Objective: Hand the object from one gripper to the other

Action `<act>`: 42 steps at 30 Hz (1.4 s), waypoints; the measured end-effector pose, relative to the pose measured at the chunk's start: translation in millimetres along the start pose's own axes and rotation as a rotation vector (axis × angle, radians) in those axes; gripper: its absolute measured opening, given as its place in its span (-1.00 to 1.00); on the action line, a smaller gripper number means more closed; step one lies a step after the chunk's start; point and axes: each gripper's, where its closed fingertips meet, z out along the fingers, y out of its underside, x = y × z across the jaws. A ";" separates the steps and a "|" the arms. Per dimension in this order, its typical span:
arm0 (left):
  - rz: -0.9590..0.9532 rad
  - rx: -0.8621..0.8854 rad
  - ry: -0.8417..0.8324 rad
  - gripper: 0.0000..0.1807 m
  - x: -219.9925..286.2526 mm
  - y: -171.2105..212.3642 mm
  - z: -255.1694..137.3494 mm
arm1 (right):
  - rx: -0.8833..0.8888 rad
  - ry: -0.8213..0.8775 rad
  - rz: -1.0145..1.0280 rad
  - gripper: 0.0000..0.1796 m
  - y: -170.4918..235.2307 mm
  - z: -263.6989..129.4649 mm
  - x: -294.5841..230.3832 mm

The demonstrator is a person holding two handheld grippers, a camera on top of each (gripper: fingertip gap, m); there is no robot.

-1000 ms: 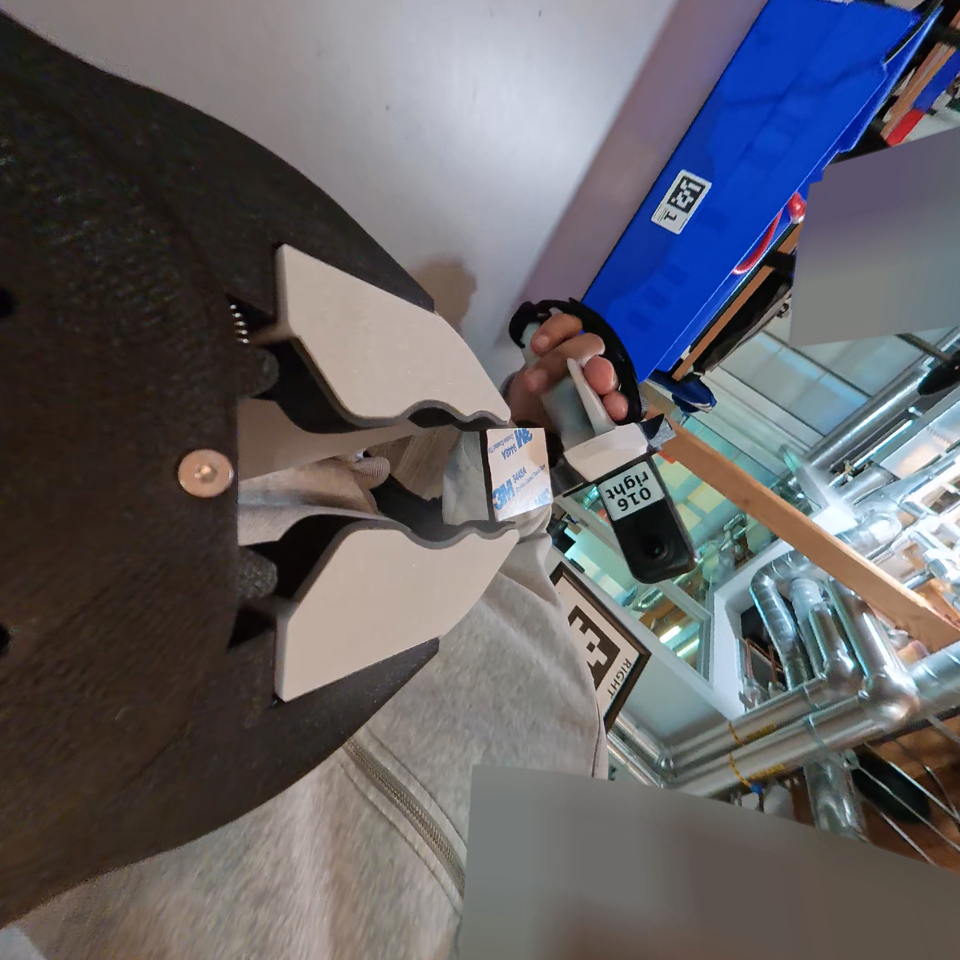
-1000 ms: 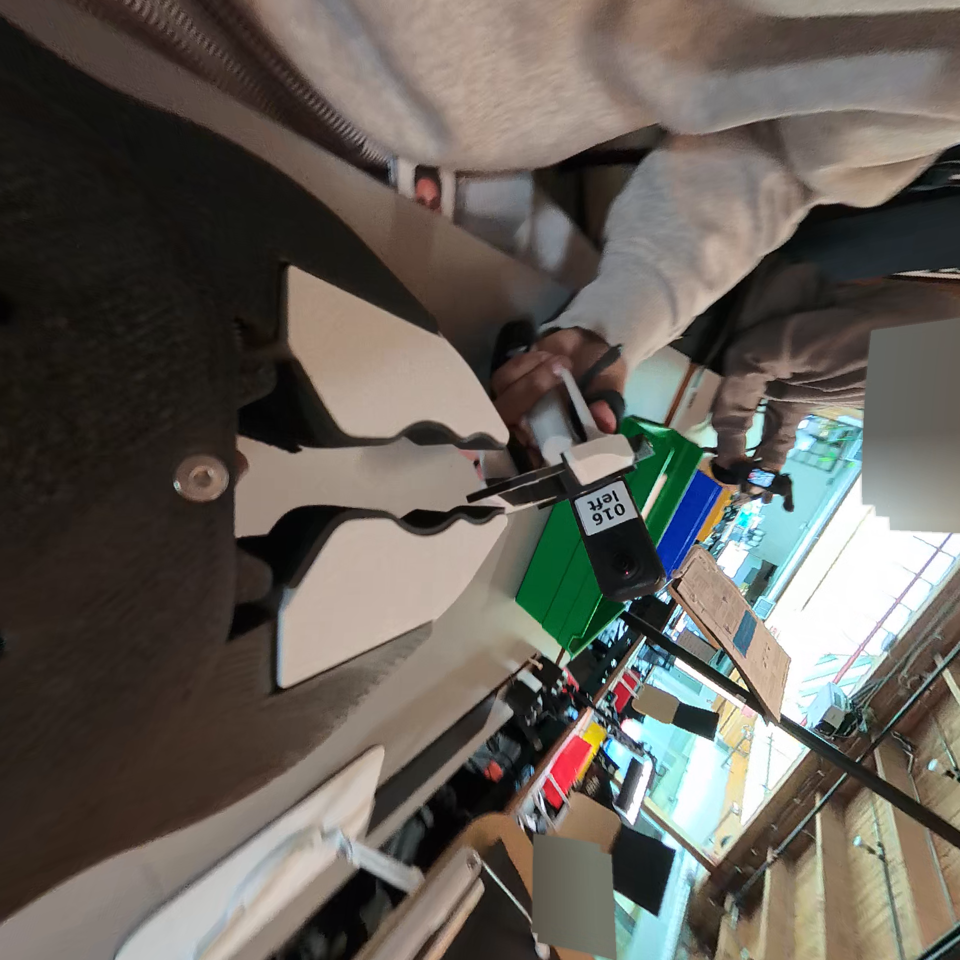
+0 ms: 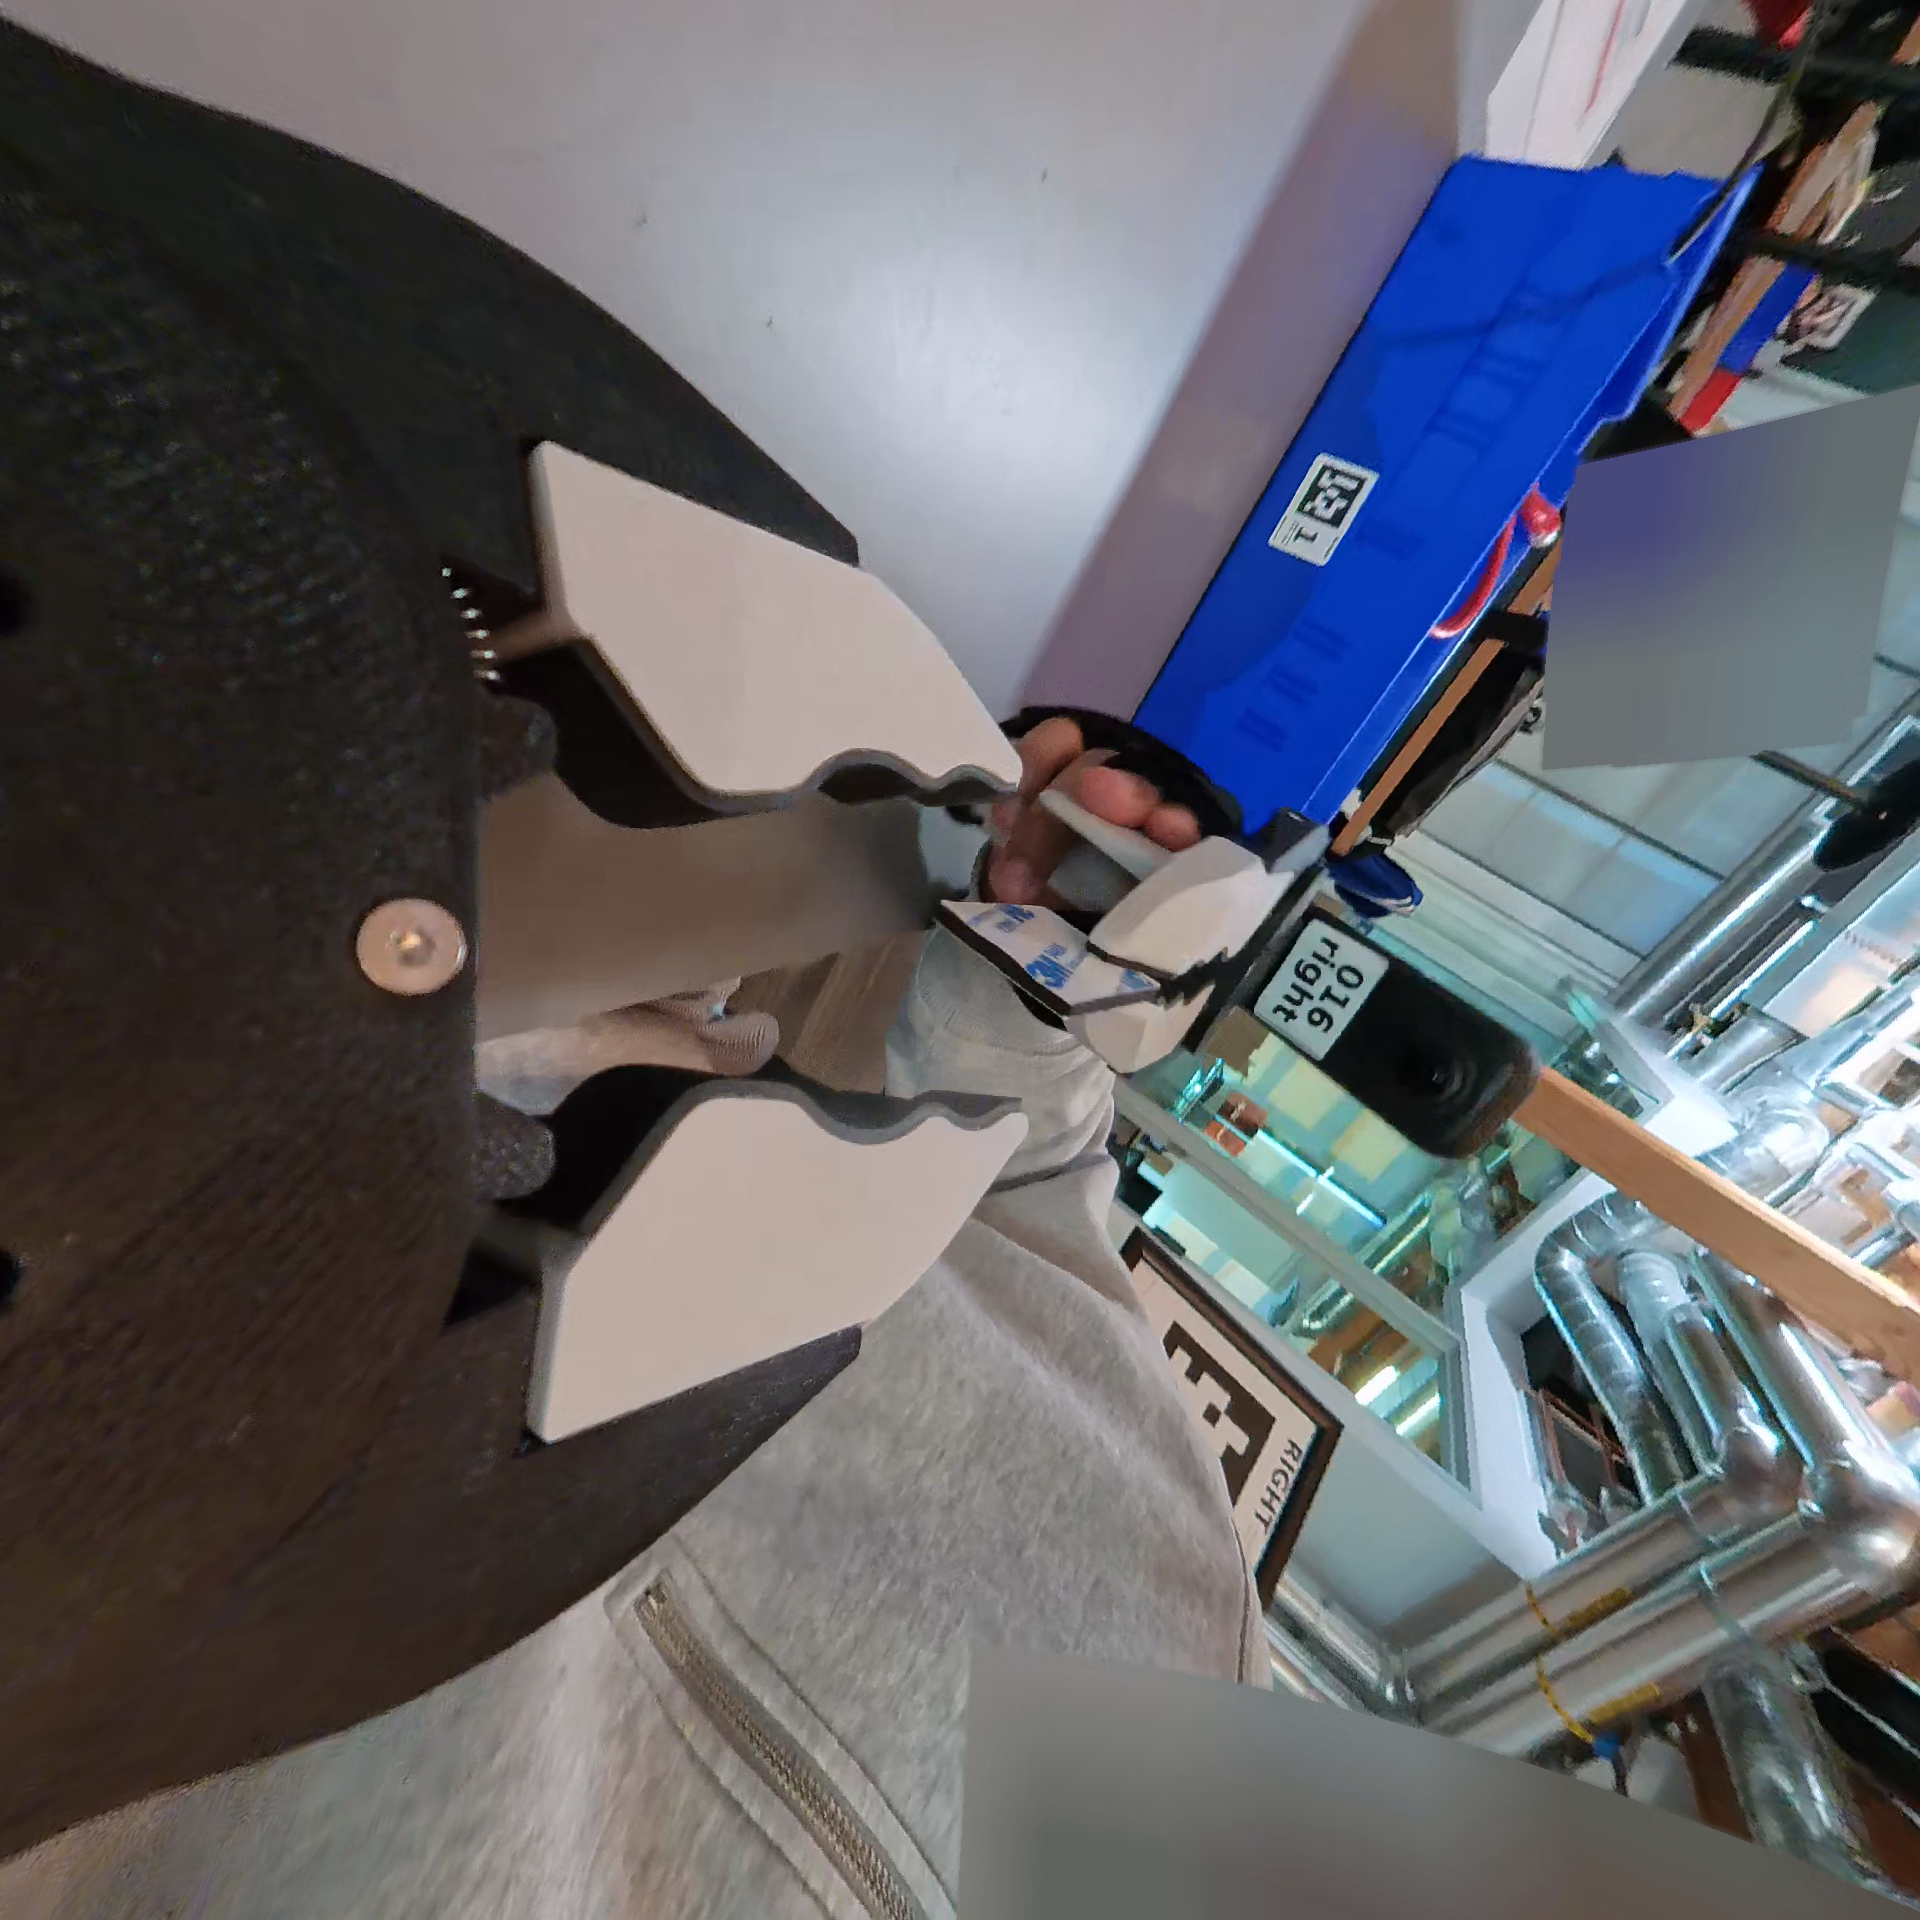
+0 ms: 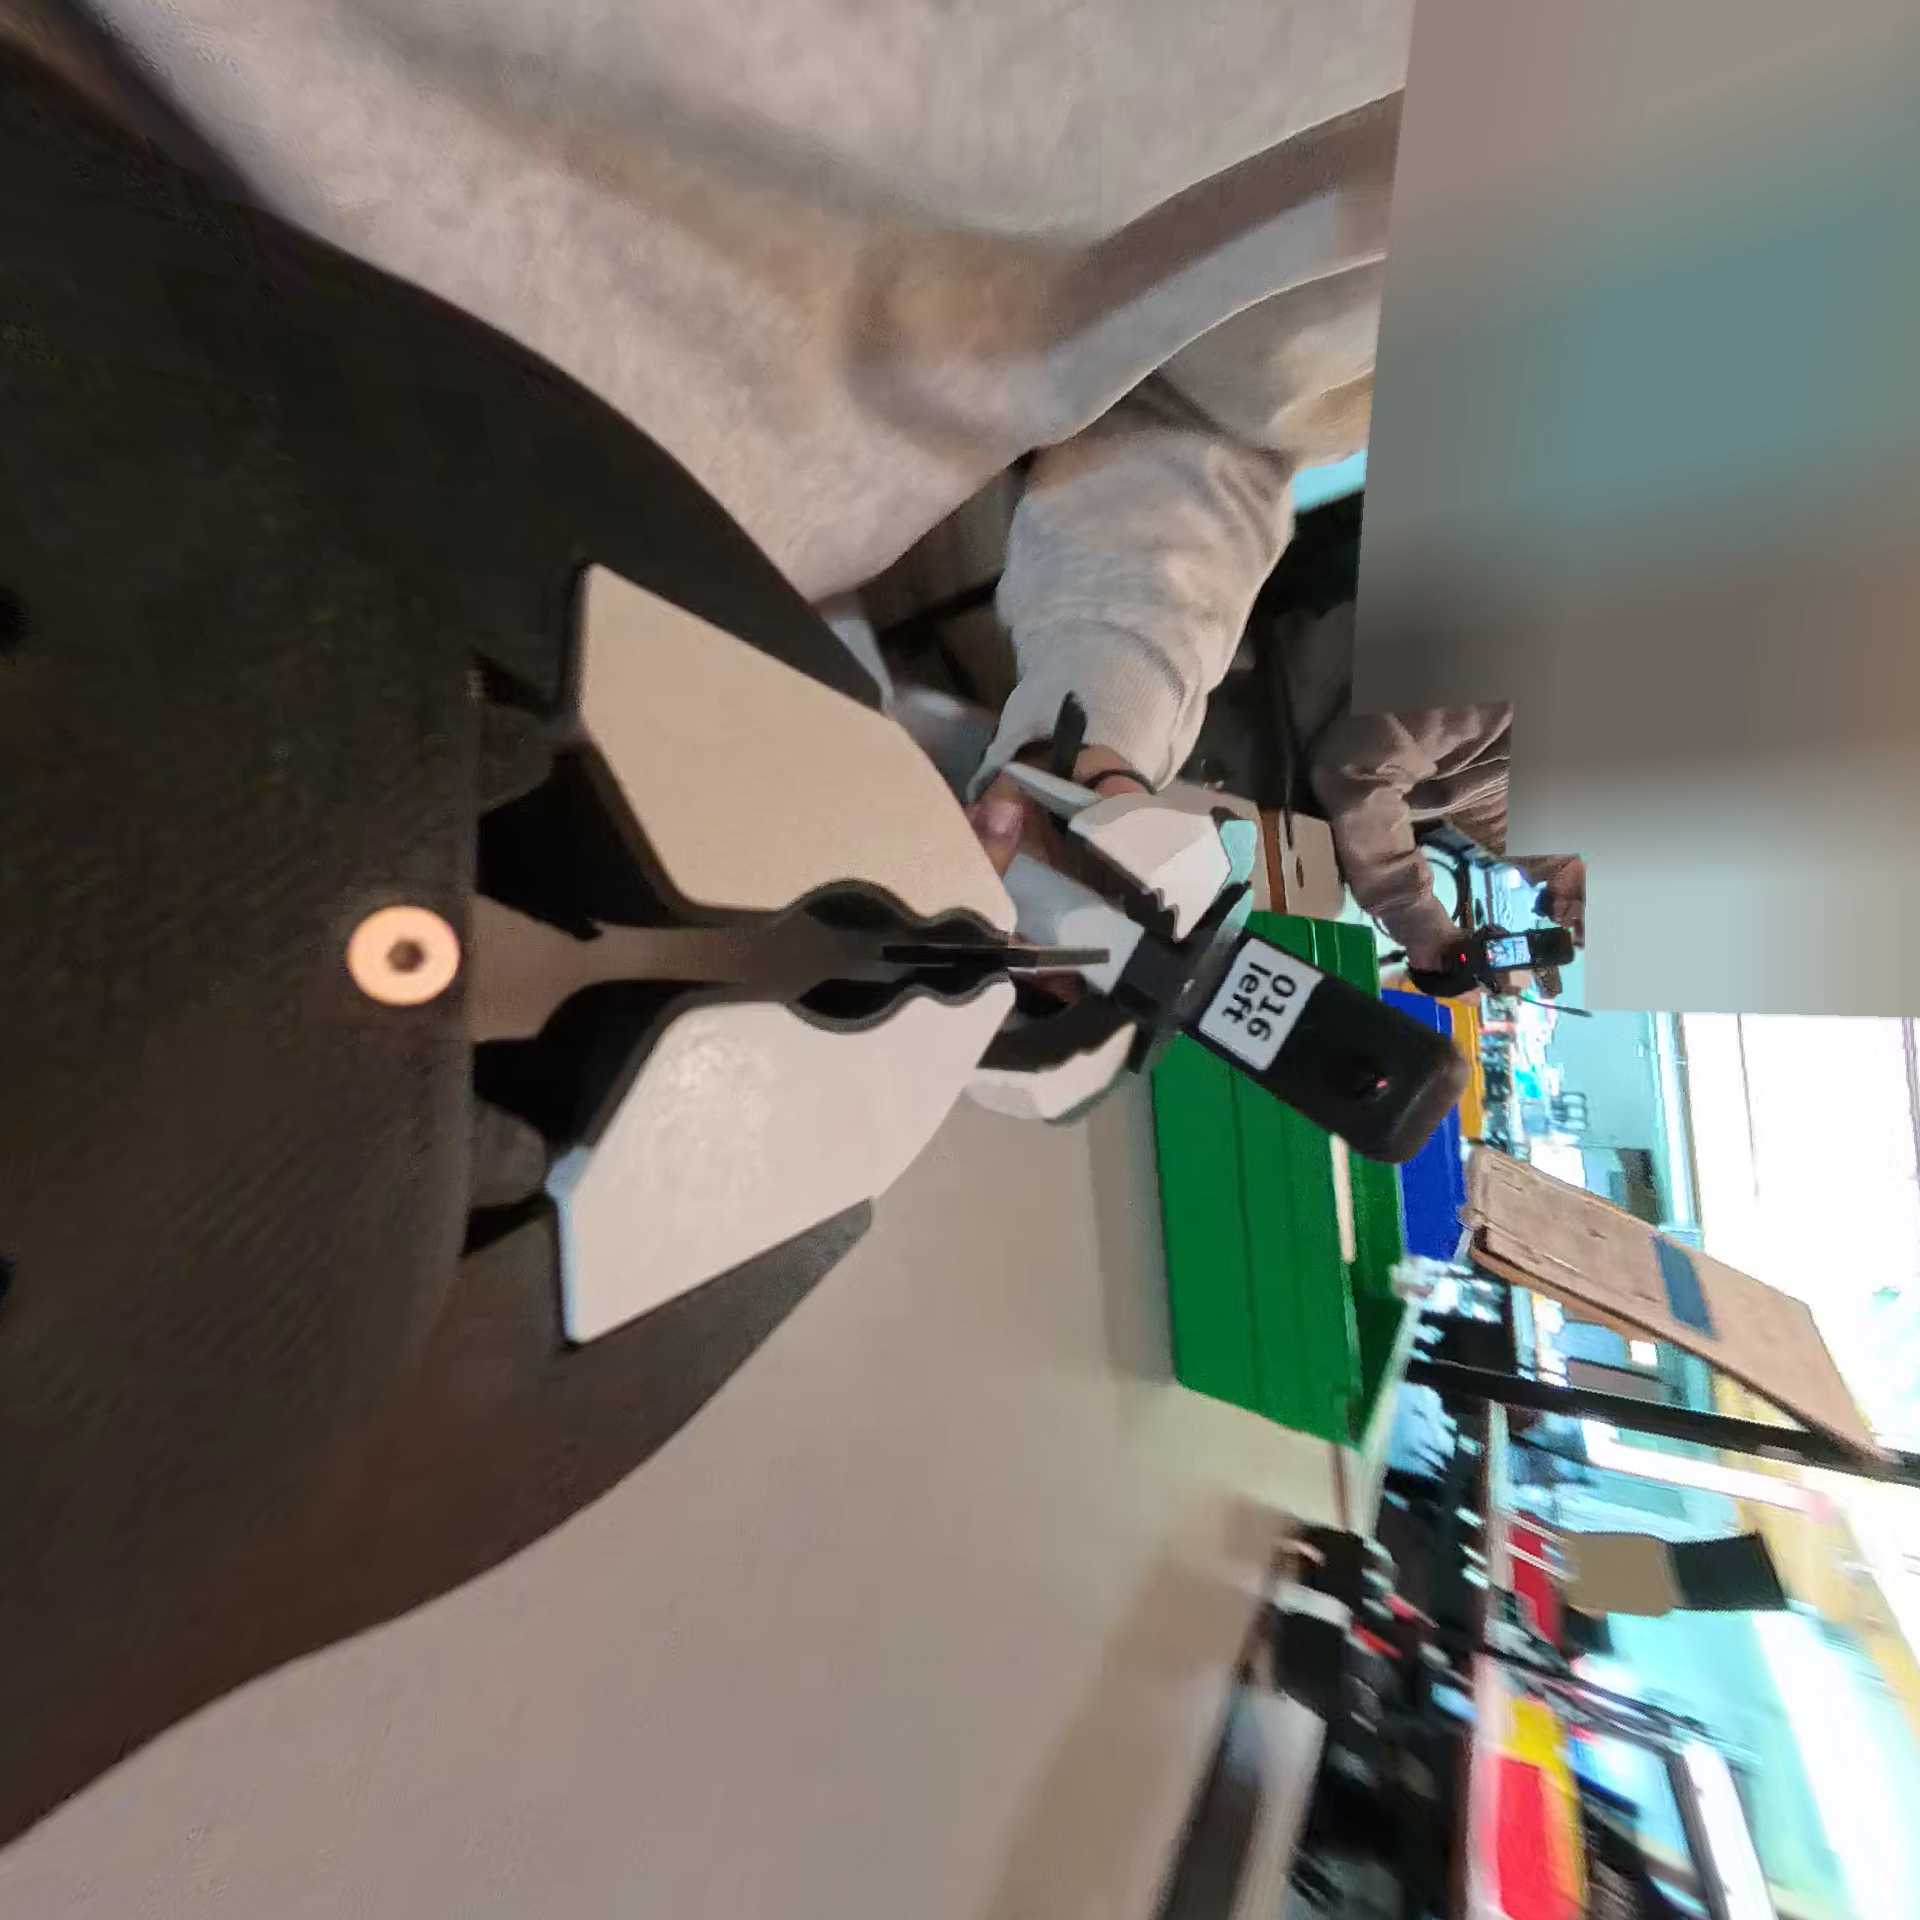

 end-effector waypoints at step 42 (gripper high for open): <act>0.032 0.114 -0.109 -0.97 -9.6 -19.2 -10.5 | 0.021 -0.058 0.455 -0.60 14.3 10.7 10.2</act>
